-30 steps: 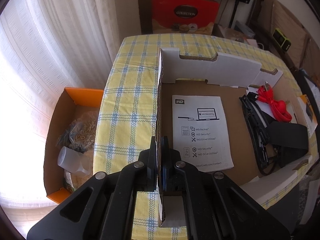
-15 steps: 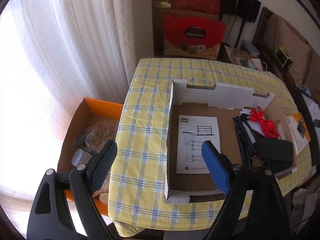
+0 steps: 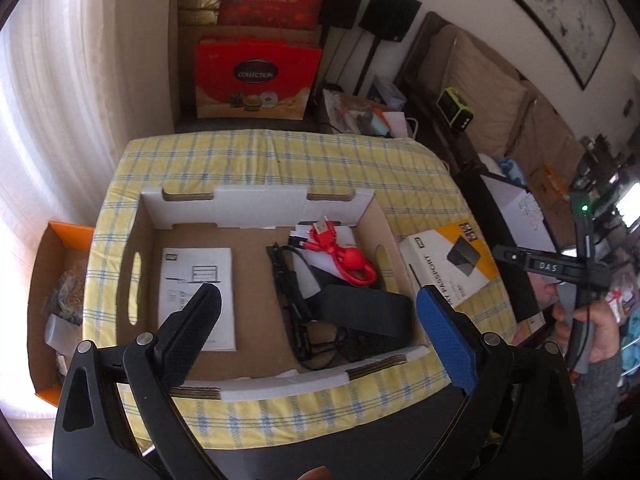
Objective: Organize objects
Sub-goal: 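Move both tools to the white-and-orange My Passport box on the tablecloth, then close both tools on opposite sides of the My Passport box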
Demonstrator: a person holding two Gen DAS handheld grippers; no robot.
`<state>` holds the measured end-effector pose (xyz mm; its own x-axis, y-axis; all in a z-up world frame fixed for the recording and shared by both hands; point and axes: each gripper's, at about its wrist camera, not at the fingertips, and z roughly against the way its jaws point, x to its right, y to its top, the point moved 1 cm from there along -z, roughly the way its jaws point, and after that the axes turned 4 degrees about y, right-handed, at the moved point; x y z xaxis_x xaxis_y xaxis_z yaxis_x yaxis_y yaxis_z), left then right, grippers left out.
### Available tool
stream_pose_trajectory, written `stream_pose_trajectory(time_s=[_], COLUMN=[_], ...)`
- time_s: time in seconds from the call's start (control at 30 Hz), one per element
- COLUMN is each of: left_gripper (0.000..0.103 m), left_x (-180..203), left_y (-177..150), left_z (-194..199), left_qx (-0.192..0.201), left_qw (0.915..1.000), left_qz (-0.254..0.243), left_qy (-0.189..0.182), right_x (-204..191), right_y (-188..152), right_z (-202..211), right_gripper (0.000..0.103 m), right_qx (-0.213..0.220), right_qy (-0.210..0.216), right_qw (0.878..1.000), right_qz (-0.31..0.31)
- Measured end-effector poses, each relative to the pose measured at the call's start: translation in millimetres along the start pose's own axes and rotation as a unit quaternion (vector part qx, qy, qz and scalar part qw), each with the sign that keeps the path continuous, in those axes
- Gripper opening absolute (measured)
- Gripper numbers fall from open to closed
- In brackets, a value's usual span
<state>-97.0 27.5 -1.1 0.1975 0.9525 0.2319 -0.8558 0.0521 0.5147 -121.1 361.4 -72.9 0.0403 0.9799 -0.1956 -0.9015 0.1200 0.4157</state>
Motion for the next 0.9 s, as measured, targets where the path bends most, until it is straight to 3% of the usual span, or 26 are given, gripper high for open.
stream_pose_trajectory(time_s=[0.17, 0.3, 0.4, 0.47, 0.5, 0.63, 0.9], left_gripper=[0.098, 0.095, 0.088, 0.075, 0.073, 0.054, 0.043], left_x=[35.7, 75.5, 102.6, 119.1, 125.5, 143.2, 157.3], left_y=[8.8, 12.4, 12.5, 11.8, 11.1, 8.7, 3.6], left_z=[-23.5, -39.8, -51.0, -57.3, -60.1, -76.2, -99.5], left_qx=[-0.025, -0.033, -0.045, -0.052, -0.056, -0.082, -0.115], left_qw=[0.999, 0.9985, 0.9967, 0.9953, 0.9945, 0.9909, 0.9871], left_qz=[0.011, -0.026, -0.056, -0.075, -0.082, -0.098, -0.103], left_qy=[-0.035, -0.034, -0.039, -0.033, -0.034, -0.043, -0.043], right_x=[9.8, 14.9, 18.1, 19.9, 20.7, 22.7, 24.4], right_y=[-0.2, 0.8, 0.8, 0.9, 1.2, 1.4, 0.4], right_z=[-4.3, -8.4, -11.2, -12.9, -13.6, -17.8, -22.1], right_gripper=[0.08, 0.08, 0.078, 0.076, 0.073, 0.04, 0.04], right_qx=[0.002, 0.001, 0.001, 0.002, 0.003, -0.003, -0.002], right_qy=[0.006, 0.01, 0.015, 0.019, 0.021, 0.026, 0.044], right_qw=[1.0, 1.0, 1.0, 1.0, 1.0, 0.999, 0.999], right_qz=[-0.008, -0.012, -0.016, -0.019, -0.021, -0.021, -0.03])
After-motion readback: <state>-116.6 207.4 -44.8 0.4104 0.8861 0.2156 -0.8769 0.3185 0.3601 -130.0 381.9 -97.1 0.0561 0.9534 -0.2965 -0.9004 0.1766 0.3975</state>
